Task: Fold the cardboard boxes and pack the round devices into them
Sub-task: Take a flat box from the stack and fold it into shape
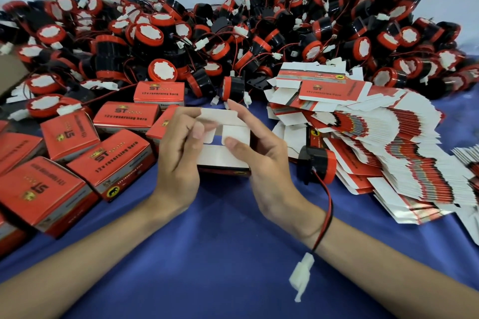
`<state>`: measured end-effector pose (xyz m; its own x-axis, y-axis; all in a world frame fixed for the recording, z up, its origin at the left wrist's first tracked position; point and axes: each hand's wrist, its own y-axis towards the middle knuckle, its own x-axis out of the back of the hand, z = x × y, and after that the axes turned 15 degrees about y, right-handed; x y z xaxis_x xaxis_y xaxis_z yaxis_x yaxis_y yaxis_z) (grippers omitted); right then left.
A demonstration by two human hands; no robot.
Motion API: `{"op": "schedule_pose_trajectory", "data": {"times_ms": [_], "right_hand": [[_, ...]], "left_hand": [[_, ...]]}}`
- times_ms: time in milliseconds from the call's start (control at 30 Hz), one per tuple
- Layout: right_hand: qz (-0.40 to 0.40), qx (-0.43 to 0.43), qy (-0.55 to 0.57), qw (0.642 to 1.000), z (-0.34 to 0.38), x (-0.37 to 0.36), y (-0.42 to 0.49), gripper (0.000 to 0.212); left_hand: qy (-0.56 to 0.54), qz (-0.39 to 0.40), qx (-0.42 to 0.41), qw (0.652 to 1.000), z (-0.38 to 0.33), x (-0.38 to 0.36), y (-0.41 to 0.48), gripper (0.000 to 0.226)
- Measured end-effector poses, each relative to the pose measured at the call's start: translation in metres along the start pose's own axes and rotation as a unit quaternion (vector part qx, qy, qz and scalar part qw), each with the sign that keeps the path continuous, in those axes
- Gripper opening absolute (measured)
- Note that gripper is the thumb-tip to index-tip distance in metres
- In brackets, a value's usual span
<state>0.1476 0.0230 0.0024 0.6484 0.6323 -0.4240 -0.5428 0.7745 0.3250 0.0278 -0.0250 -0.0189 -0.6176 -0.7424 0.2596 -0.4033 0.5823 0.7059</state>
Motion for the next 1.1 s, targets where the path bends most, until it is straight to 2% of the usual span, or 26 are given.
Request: {"op": "schedule_pose_trajectory", "data": {"times_ms": [33,167,267,367,467,567,700,733,800,867,1100], "right_hand": [[-0.001,-0.015,0.015,1.000,0.0005,-0.0004,0.0009,0.045],[-0.009,-0.077,0.052,0.996,-0.0022,0.0021,0.0042,0.037],[-0.003,-0.094,0.041,0.995,-0.0047,0.0045,0.0040,0.024],[0.011,-0.047,0.005,0.999,-0.0041,0.0040,0.0013,0.023],[0.050,0.009,-0.015,0.999,-0.0026,0.0032,-0.0032,0.021],[0.046,0.018,-0.014,0.999,0.0003,0.0005,-0.0031,0.024],[0.030,0.019,-0.040,0.999,-0.0042,-0.0005,-0.0025,0.010],[0.031,0.029,-0.053,0.998,-0.0060,0.0005,-0.0030,0.013],[0.037,0.039,-0.058,0.997,-0.0075,0.0025,-0.0042,0.026],[0.043,0.035,-0.056,0.997,-0.0070,0.0037,-0.0039,0.032],[0.031,0.049,-0.102,0.993,-0.0057,0.0064,0.0002,0.025]], "left_hand": [[-0.031,0.010,0.020,0.999,-0.0018,-0.0001,0.0008,0.011],[-0.158,0.032,0.111,0.981,-0.0055,-0.0012,0.0036,0.035],[-0.177,0.064,0.160,0.969,-0.0054,-0.0005,0.0045,0.021],[-0.132,0.054,0.135,0.981,-0.0056,-0.0007,0.0017,0.013],[-0.088,0.030,0.104,0.990,-0.0081,0.0000,0.0010,0.022],[-0.073,0.017,0.077,0.994,-0.0090,0.0005,0.0017,0.026],[-0.124,0.032,0.090,0.988,-0.0077,-0.0005,0.0020,0.022],[-0.142,0.040,0.089,0.985,-0.0072,0.0007,0.0019,0.019],[-0.163,0.063,0.078,0.982,-0.0059,0.0032,0.0020,0.027],[-0.151,0.084,0.071,0.982,-0.0050,0.0040,0.0025,0.030],[-0.092,0.103,0.076,0.987,-0.0033,0.0047,0.0014,0.035]]}}
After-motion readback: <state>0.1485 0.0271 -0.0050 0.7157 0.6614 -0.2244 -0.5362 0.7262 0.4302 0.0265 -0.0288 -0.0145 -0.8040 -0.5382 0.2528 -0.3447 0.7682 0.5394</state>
